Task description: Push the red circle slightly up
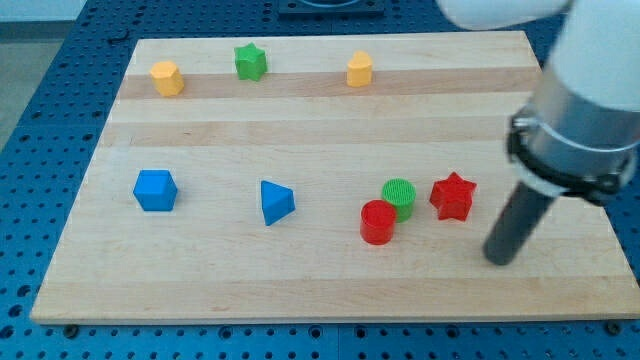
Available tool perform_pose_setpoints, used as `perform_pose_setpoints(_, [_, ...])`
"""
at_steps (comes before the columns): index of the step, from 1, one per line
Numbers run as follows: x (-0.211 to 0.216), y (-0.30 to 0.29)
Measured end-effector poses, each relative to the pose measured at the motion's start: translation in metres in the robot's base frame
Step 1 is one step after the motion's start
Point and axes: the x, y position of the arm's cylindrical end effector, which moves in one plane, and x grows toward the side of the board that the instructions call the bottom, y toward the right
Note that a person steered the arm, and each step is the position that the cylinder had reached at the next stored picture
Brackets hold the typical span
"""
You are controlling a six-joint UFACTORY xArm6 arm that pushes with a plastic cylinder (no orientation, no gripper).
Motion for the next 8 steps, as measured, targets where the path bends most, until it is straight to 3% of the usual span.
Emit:
perform_pose_setpoints(3, [-0.001, -0.125])
perform_pose_setpoints(5, [-0.013, -0.139])
perform_pose_setpoints(8, [0.009, -0.108])
